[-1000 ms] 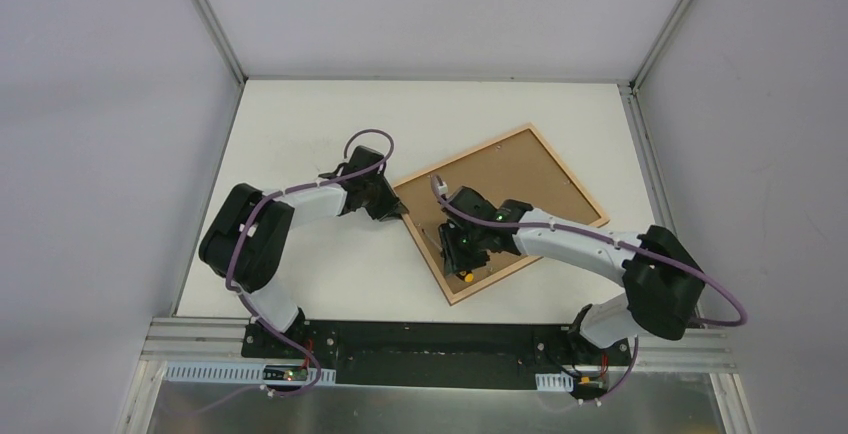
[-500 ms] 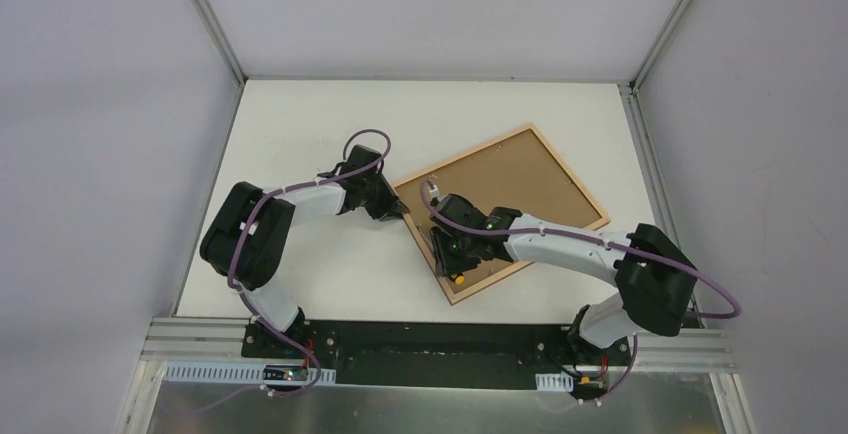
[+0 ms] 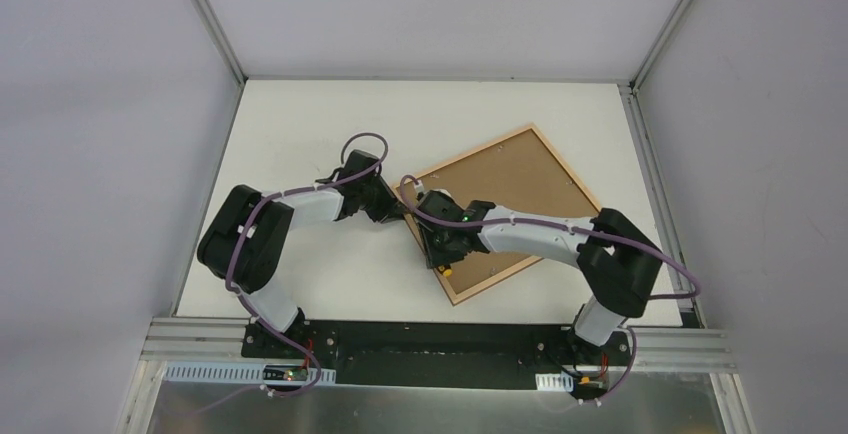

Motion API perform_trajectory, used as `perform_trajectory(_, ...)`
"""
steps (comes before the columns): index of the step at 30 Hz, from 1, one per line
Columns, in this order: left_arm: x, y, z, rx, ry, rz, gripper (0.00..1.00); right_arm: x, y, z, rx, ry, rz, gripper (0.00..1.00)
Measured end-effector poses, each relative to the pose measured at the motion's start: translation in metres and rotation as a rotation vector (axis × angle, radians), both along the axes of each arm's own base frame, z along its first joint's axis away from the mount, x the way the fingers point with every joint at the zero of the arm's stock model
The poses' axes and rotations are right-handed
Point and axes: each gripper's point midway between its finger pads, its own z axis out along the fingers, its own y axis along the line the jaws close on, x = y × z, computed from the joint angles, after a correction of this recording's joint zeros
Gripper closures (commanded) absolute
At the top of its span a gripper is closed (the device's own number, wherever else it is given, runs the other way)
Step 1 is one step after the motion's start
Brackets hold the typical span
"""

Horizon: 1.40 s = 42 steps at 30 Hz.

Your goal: Take the photo out of the frame

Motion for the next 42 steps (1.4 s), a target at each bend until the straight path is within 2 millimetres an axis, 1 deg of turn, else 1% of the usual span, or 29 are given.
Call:
perform_trajectory(2,-0.001,0.001,-0.001,-0.003,0.000,0.004,1.00,0.014,0.009,0.001,-0.002,-0.027,-0.016,1.00)
perform_trajectory(7,-0.001,0.001,0.000,-0.014,-0.009,0.016,1.00,0.019,0.004,0.003,-0.022,-0.009,-0.022,1.00)
perform_trajectory(10,-0.001,0.001,0.000,-0.013,-0.012,0.016,1.00,0.022,0.002,0.012,0.004,-0.004,-0.023,1.00)
perform_trajectory(13,-0.001,0.001,0.001,-0.001,-0.009,0.003,1.00,0.030,-0.004,0.038,0.067,-0.042,-0.053,1.00)
perform_trajectory(15,-0.001,0.002,0.001,0.017,0.001,-0.013,1.00,0.034,-0.014,0.063,0.118,-0.081,-0.079,1.00)
perform_trajectory(17,0.000,0.002,0.000,0.045,0.016,-0.039,1.00,0.036,-0.029,0.093,0.179,-0.126,-0.110,1.00)
perform_trajectory(18,0.001,0.002,0.001,0.067,0.028,-0.061,1.00,0.036,-0.036,0.105,0.203,-0.144,-0.123,1.00)
perform_trajectory(19,0.003,0.003,0.001,0.084,0.037,-0.078,0.99,0.035,-0.043,0.112,0.218,-0.157,-0.134,1.00)
perform_trajectory(20,0.005,0.005,0.001,0.098,0.047,-0.093,0.94,0.035,-0.050,0.119,0.230,-0.168,-0.147,1.00)
perform_trajectory(21,0.006,0.007,0.000,0.116,0.062,-0.117,0.87,0.033,-0.058,0.122,0.235,-0.174,-0.161,1.00)
perform_trajectory(22,0.007,0.009,0.000,0.131,0.078,-0.140,0.74,0.031,-0.067,0.122,0.232,-0.174,-0.175,1.00)
perform_trajectory(23,0.008,0.010,0.000,0.145,0.089,-0.163,0.69,0.029,-0.076,0.119,0.220,-0.167,-0.189,1.00)
perform_trajectory(26,0.014,0.022,0.000,0.193,0.108,-0.219,0.47,0.019,-0.098,0.105,0.174,-0.132,-0.217,1.00)
perform_trajectory(28,0.018,0.031,0.002,0.207,0.123,-0.231,0.40,0.011,-0.111,0.095,0.135,-0.102,-0.231,1.00)
perform_trajectory(31,0.017,0.038,0.008,0.212,0.136,-0.226,0.36,0.003,-0.120,0.088,0.112,-0.080,-0.236,1.00)
perform_trajectory(33,0.007,0.037,0.010,0.214,0.160,-0.229,0.33,-0.001,-0.124,0.086,0.108,-0.072,-0.244,1.00)
perform_trajectory(35,-0.010,0.028,0.013,0.213,0.176,-0.245,0.33,-0.003,-0.126,0.086,0.112,-0.070,-0.249,1.00)
perform_trajectory(37,-0.035,0.009,0.020,0.205,0.177,-0.274,0.33,-0.004,-0.127,0.087,0.115,-0.070,-0.253,1.00)
perform_trajectory(39,-0.064,-0.016,0.029,0.184,0.171,-0.317,0.34,-0.004,-0.128,0.087,0.116,-0.069,-0.256,1.00)
perform_trajectory(42,-0.100,-0.046,0.038,0.156,0.166,-0.372,0.40,-0.003,-0.128,0.087,0.115,-0.070,-0.255,1.00)
